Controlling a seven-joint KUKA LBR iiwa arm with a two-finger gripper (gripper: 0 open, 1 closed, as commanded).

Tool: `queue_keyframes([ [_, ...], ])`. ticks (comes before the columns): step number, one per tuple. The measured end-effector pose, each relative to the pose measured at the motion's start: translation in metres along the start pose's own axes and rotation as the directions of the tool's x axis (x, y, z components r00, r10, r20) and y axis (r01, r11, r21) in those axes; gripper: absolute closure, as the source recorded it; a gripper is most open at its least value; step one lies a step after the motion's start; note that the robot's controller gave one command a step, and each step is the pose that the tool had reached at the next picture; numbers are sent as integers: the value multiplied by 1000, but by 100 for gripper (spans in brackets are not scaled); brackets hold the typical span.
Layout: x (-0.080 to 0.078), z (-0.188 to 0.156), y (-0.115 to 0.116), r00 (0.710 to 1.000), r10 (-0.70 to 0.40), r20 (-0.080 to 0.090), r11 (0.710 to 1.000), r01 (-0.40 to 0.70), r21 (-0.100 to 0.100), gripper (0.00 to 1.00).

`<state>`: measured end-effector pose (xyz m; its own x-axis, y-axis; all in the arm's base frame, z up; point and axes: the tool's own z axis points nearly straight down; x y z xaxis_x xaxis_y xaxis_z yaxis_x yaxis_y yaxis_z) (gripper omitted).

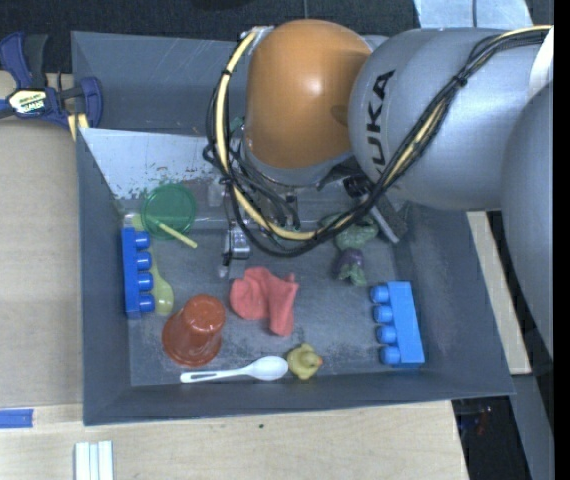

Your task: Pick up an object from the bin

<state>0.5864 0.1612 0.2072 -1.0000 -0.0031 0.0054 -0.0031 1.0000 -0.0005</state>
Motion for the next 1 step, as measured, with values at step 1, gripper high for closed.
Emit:
queue_keyframes([
  [1, -2, -5, -1, 1000, 3, 9, 1000, -3, -1, 0],
])
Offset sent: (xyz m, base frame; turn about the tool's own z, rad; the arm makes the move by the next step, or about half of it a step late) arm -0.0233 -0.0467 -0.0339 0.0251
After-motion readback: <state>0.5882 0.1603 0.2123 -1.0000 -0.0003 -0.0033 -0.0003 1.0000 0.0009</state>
